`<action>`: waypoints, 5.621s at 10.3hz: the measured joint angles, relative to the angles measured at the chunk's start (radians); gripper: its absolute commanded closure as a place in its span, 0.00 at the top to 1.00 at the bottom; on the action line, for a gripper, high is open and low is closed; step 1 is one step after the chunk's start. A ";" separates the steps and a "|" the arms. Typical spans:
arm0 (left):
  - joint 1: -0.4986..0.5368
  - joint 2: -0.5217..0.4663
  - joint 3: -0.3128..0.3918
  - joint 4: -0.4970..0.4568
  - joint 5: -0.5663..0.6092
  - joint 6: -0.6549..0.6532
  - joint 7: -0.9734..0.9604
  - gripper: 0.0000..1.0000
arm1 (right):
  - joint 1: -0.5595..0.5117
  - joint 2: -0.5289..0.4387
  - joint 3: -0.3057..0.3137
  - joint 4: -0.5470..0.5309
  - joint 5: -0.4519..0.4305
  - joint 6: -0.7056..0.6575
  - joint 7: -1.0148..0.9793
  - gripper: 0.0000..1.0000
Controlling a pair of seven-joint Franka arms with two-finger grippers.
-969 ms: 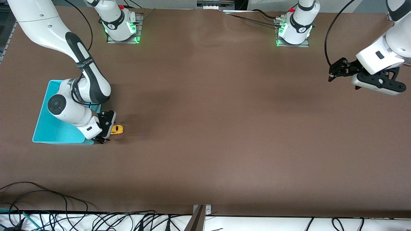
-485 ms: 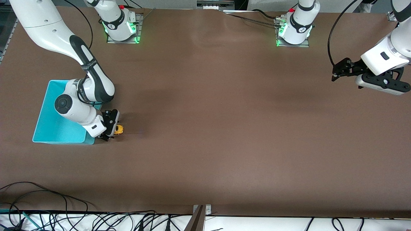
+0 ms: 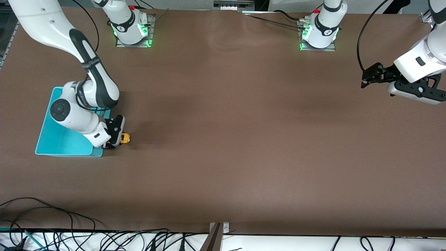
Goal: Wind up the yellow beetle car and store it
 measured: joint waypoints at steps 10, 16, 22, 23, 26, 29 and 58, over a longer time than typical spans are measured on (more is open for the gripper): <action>0.010 0.000 0.004 0.096 0.000 -0.077 -0.004 1.00 | -0.245 -0.292 -0.002 0.011 0.000 -0.464 -0.478 0.00; 0.010 0.000 0.001 0.107 0.000 -0.079 -0.004 1.00 | -0.352 -0.240 0.038 -0.150 -0.011 -0.135 -0.810 0.00; 0.010 0.001 0.001 0.107 0.000 -0.080 -0.005 1.00 | -0.450 -0.169 0.040 -0.278 -0.012 0.093 -1.034 0.00; 0.010 0.001 0.001 0.107 0.000 -0.080 -0.005 1.00 | -0.465 -0.161 0.040 -0.296 -0.012 0.114 -1.059 0.00; 0.010 0.001 0.004 0.107 0.000 -0.081 -0.005 1.00 | -0.492 -0.107 0.041 -0.336 -0.012 0.180 -1.088 0.00; 0.010 0.001 0.004 0.107 0.000 -0.081 -0.005 1.00 | -0.506 -0.091 0.042 -0.338 -0.012 0.178 -1.094 1.00; 0.014 0.002 0.006 0.107 0.000 -0.104 -0.005 1.00 | 0.091 -0.455 -0.089 0.284 -0.016 -0.777 1.261 1.00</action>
